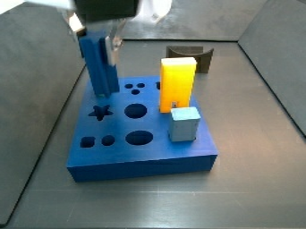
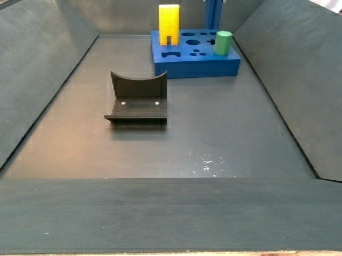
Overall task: Pick up the star object. Move up. Place the star object on the fixture. Regrasp the star object. Move to above the board. Insert the star object.
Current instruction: Insert the star object.
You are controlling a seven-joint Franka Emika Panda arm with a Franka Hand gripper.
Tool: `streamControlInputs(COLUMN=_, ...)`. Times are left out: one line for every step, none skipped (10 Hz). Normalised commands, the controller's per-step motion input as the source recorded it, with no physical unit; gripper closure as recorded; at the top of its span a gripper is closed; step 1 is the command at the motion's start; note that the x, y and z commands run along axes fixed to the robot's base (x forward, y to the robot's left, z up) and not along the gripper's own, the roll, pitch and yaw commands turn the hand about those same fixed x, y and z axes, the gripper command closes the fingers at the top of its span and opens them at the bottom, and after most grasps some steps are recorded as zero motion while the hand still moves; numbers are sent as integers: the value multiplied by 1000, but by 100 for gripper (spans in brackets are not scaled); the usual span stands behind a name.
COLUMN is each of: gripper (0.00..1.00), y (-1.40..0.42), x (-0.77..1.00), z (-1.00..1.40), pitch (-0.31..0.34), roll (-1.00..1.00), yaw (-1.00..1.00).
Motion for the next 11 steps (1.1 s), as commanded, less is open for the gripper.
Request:
streamControlInputs(gripper=100, y=-46, x=-143, z=-346, pitch=-104, roll=-317, yaw=-757)
streamControlInputs(gripper=100, y=-14, x=-297, z=-414, pitch=-134, roll=-336, yaw=-631)
streamControlInputs(gripper=100, y=0, x=-371, z=-431, pitch=-170, roll=-311, yaw=-354)
streamControlInputs(gripper=100, y=0, x=-337, z=-200, pitch=-86, roll=-70, yaw=-23)
streamControlInputs(gripper=100, y=0, x=-280, z=-214, pitch=-90, roll=-30, yaw=83)
streamControlInputs(gripper=100, y=-77, x=-209, z=-206, pitch=-84, roll=-94, yaw=43)
streamControlInputs(gripper=100, y=-89, x=-43, z=-143, pitch=-96, roll=-129, yaw=-14)
streamControlInputs(gripper=100, y=-109, x=43, z=-11, pitch=-36, roll=-64, yaw=-334)
streamControlInputs(gripper=100, y=-71, x=83, z=-11, pitch=-4, roll=-40, yaw=-366)
streamControlInputs(gripper=100, y=-3, x=46, z=-40, pitch=0, roll=-24, yaw=-246)
streamControlInputs(gripper=100, y=0, x=103, z=-69, pitch=0, roll=0, yaw=-66)
